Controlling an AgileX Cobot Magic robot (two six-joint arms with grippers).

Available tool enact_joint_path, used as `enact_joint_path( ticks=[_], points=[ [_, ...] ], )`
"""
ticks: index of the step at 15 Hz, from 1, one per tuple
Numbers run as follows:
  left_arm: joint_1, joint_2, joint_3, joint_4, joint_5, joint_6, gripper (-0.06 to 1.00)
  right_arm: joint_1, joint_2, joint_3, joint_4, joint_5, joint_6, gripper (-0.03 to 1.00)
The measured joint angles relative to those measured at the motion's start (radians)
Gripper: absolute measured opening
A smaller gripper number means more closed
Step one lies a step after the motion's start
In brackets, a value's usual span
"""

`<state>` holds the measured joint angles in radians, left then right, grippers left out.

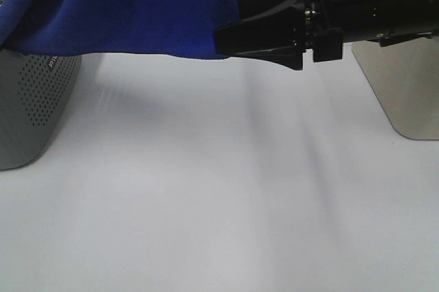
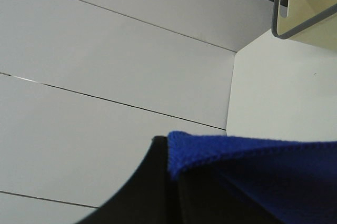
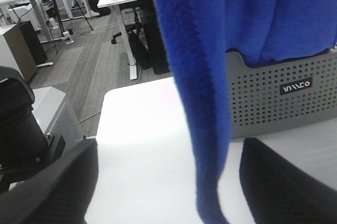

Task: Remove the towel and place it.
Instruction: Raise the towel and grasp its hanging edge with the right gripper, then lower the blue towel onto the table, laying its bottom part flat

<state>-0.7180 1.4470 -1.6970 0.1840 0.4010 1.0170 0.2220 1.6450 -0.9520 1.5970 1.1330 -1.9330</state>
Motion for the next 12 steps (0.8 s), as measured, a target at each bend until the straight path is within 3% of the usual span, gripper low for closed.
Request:
enact_joint_path(
  ticks=[4, 7, 8, 11, 12],
  points=[
    [0.000, 0.000, 0.000, -0.030, 0.000, 0.000, 0.00, 0.081, 0.062, -0.082, -0.010, -0.035, 0.009, 0.73],
    [0.000, 0.000, 0.000, -0.036, 0.000, 0.000, 0.00, 0.088, 0.087, -0.105, -0.015, -0.051, 0.035, 0.68],
    [0.000, 0.000, 0.000, -0.036, 0.000, 0.000, 0.00, 0.088, 0.087, -0.105, -0.017, -0.070, 0.048, 0.59],
    [0.000, 0.000, 0.000, -0.036, 0.000, 0.000, 0.00, 0.088, 0.087, -0.106, -0.018, -0.136, 0.053, 0.07],
    [0.000, 0.000, 0.000, -0.037, 0.000, 0.000, 0.00, 0.088, 0.087, -0.106, -0.018, -0.162, 0.054, 0.02]
  ],
)
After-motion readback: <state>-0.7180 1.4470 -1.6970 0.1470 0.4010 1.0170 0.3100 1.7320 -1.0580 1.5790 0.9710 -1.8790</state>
